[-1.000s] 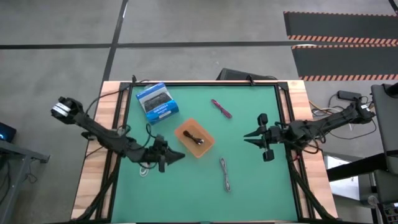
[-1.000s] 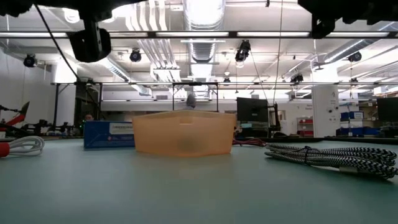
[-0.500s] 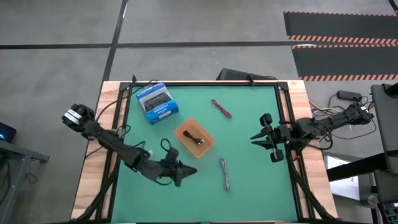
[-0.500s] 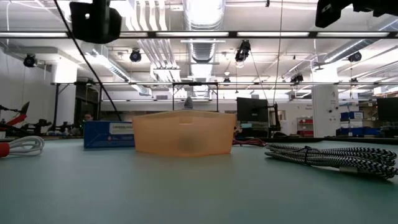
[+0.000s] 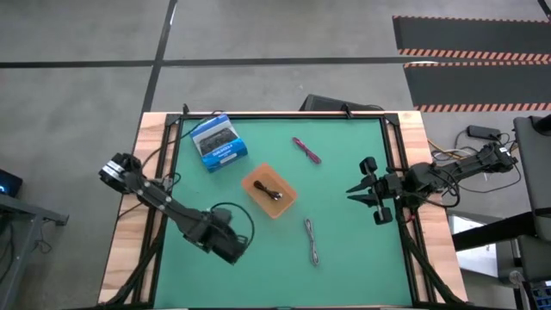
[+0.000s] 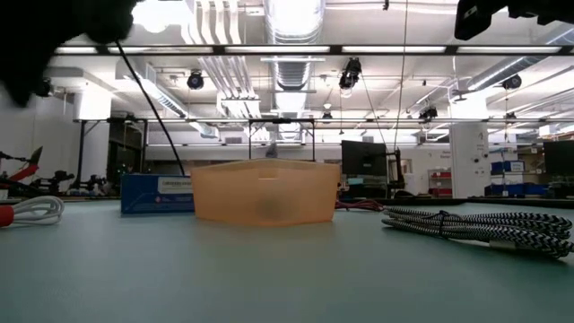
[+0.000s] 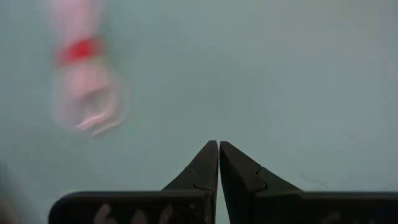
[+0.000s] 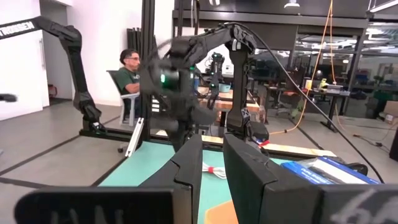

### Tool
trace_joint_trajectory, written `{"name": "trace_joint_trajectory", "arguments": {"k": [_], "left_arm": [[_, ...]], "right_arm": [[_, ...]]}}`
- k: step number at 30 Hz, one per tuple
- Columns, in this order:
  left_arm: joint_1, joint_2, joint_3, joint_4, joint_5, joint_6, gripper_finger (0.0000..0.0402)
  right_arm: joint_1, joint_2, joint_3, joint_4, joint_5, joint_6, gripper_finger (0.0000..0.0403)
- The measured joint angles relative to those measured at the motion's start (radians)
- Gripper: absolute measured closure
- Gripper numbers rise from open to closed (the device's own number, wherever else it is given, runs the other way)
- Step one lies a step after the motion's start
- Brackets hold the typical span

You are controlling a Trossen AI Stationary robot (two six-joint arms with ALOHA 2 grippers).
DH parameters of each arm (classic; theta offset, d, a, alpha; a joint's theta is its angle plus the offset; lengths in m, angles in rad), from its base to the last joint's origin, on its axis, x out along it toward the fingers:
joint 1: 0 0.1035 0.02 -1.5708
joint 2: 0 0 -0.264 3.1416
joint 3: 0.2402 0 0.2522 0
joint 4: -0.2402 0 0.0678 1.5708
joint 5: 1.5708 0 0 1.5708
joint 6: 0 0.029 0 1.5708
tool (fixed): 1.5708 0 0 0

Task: Pick and place USB-C Cables
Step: Put the white charger cable into the orange bin

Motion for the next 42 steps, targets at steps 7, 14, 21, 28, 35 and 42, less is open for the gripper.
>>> {"name": "trace_joint_trajectory", "arguments": {"k": [7, 14, 21, 28, 35, 42], "left_arm": [[-0.004, 0.033, -0.079, -0.039, 0.095, 0.04, 0.0402], [0.0, 0.018, -0.159, -0.02, 0.093, 0.044, 0.0402], [0.007, -0.002, -0.229, -0.018, 0.046, 0.043, 0.0402], [0.026, -0.01, -0.299, 0.006, 0.02, 0.045, 0.0402], [0.031, -0.01, -0.343, 0.094, 0.021, 0.062, 0.0372], [0.036, -0.01, -0.366, 0.098, 0.021, 0.062, 0.0281]], "right_arm": [[0.0, 0.0, 0.0, 0.0, 0.0, -0.008, 0.0346], [0.0, 0.0, 0.0, 0.002, 0.0, -0.02, 0.0346], [0.0, 0.0, 0.0, 0.002, 0.0, -0.028, 0.0346], [0.0, 0.0, 0.0, 0.002, 0.0, -0.032, 0.0346], [0.0, 0.001, 0.0, 0.001, 0.0, -0.032, 0.0346], [0.0, 0.002, 0.0, -0.003, 0.0, -0.025, 0.0346]]}}
